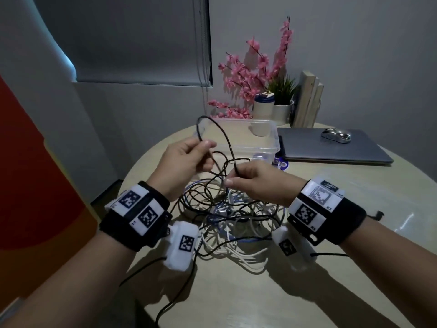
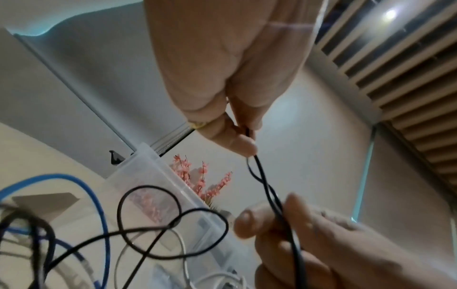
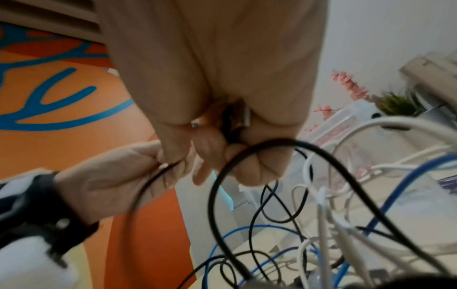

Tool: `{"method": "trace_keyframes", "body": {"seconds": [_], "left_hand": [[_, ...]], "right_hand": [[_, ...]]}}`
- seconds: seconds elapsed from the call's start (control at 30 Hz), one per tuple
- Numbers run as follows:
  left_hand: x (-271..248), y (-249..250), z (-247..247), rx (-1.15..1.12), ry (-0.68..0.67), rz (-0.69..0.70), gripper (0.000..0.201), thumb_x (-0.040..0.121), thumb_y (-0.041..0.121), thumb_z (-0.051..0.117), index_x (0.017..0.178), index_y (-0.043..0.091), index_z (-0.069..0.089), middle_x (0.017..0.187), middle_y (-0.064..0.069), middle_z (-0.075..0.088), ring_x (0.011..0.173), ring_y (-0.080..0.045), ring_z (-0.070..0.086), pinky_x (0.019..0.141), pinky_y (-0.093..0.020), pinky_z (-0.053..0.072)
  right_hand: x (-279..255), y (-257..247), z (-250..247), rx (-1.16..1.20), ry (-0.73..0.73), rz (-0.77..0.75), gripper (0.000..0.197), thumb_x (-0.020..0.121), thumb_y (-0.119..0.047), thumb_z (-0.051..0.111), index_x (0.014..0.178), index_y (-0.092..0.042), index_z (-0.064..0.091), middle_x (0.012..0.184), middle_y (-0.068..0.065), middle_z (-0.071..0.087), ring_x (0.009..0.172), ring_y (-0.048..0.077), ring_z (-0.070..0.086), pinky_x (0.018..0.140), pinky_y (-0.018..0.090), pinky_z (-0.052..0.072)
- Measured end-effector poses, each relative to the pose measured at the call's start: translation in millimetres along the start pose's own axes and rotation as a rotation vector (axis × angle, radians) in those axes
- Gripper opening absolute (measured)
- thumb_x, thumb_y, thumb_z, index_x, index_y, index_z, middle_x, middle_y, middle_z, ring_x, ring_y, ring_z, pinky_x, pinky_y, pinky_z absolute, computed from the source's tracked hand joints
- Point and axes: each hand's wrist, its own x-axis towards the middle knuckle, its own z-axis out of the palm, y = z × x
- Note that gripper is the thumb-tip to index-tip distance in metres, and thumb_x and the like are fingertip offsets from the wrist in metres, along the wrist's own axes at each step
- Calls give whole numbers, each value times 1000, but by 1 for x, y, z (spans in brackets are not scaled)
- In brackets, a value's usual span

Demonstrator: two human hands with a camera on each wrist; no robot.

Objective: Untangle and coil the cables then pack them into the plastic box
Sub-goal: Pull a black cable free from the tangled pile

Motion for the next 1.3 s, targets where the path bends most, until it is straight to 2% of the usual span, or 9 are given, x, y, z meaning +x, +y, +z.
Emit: {"method": "trace_keyframes", "body": {"seconds": [0.13,0.33,0.43,0.53,0.63,0.7,0.97,1.17,1.3], "left_hand": [[3,15,-13,-189,86,73,16,97,6,47,90,6,62,75,-6,65,64,-7,65,65,-14,55],[6,21,-33,-343,211,77,19,98,5,45,88,10,61,74,-1,69,70,-8,67,69,-19,57],[-2,3,-37,-10,110,-110,9,94,11,56,97,16,63,89,3,66,83,-12,64,72,-24,56],[-8,-32,-44,513,-79,-344,15,86,32,68,98,26,63,99,8,64,95,-13,60,78,-28,47],[-14,-55,-50,985,-257,-372,40,84,45,66,112,17,58,108,-3,61,97,-19,56,86,-30,47],[-16,-58,-52,1082,-276,-364,42,86,40,66,111,9,54,102,-8,59,92,-22,54,77,-29,42],[-14,-63,-59,1051,-353,-429,23,90,23,62,73,16,49,66,2,48,56,-11,42,50,-23,34],[-2,-41,-63,734,-120,-319,21,95,22,56,76,12,54,68,-8,58,56,-21,53,58,-29,47],[3,-10,-53,414,-47,-228,17,101,18,43,84,16,43,66,-8,58,41,-12,52,37,-21,41]], "right_hand": [[6,-4,13,-18,-39,-6,32,76,-42,74,100,-22,69,85,4,70,72,8,59,73,29,50],[15,-5,17,-105,39,-5,24,93,-35,55,85,-21,73,90,8,72,85,25,67,81,40,54],[15,-15,5,-58,154,-27,37,98,-37,44,85,-15,71,73,5,62,62,12,51,60,27,41],[19,-23,-4,-18,229,-70,39,99,-37,42,76,-17,66,93,22,67,73,21,54,67,35,45],[22,-28,-9,29,253,-79,36,100,-33,41,71,-19,59,85,10,68,80,23,59,69,33,47],[23,-31,-12,93,256,-75,36,101,-31,39,73,-16,58,78,6,66,75,20,61,62,29,45],[28,-25,-12,195,352,-13,36,101,-30,38,79,-11,59,53,6,53,42,15,44,40,21,34],[25,-20,-8,5,260,40,29,99,-28,45,96,-9,67,59,-6,49,48,6,41,48,20,31],[21,-18,2,-67,152,35,21,89,-29,63,91,-8,69,62,-9,59,39,-4,43,41,8,30]]}}
